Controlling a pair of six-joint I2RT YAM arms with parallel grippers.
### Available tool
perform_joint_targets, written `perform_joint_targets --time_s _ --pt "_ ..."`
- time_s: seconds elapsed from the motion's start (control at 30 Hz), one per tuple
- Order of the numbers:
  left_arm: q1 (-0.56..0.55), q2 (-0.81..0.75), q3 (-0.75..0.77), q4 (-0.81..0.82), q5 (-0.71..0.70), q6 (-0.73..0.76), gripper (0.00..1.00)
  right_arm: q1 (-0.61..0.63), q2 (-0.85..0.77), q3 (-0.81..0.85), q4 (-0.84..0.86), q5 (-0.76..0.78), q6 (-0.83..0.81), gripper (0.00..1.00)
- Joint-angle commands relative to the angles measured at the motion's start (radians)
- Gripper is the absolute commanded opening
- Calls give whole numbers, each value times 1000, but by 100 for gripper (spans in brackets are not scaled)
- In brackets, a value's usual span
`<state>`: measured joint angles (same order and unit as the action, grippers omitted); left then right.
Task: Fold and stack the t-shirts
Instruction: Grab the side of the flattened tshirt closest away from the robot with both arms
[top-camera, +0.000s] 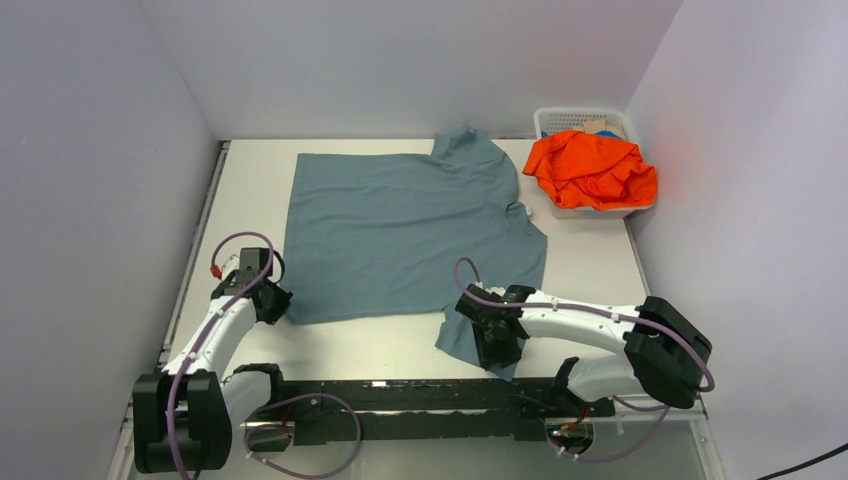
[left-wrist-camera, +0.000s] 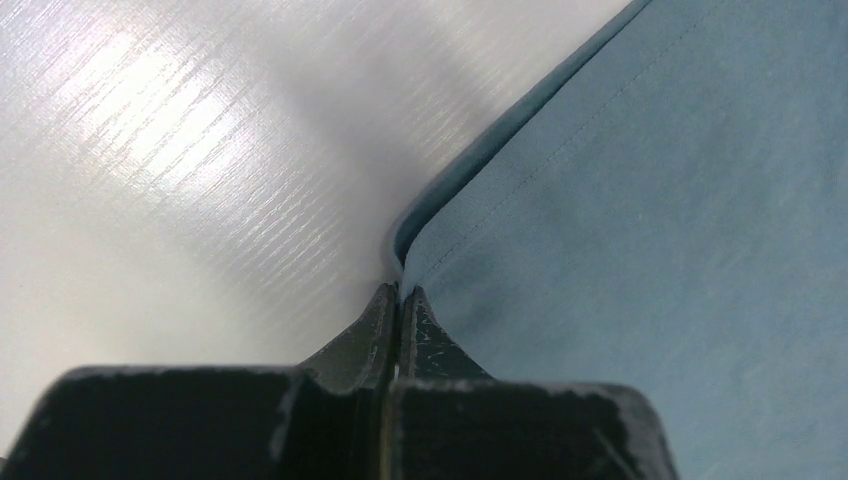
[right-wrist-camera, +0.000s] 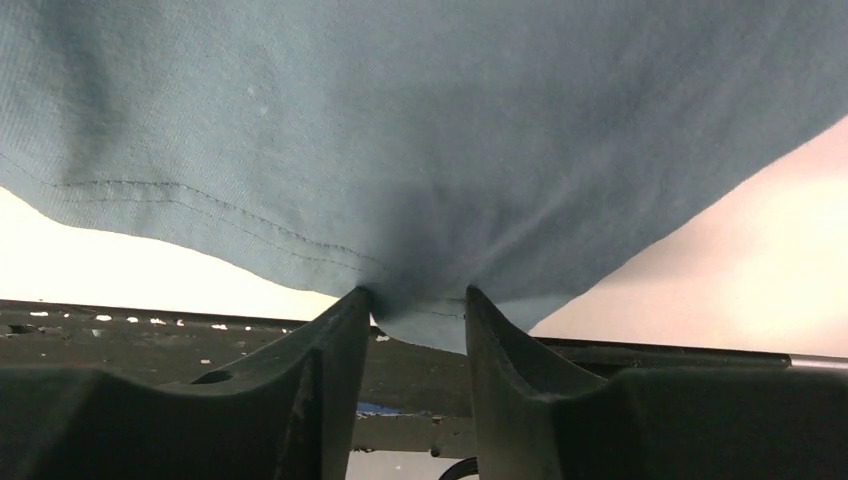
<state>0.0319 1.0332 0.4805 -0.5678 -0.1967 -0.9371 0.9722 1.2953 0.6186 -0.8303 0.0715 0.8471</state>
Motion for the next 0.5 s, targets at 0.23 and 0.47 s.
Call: perform_joint_targets --time_s 0.23,0.47 --pt "0 -44 -3 -92 -6 -1 0 4 -29 6 -61 -48 45 0" --pt "-1 -120 -36 -238 -64 -32 0 28 -137 -19 -180 -203 57 0"
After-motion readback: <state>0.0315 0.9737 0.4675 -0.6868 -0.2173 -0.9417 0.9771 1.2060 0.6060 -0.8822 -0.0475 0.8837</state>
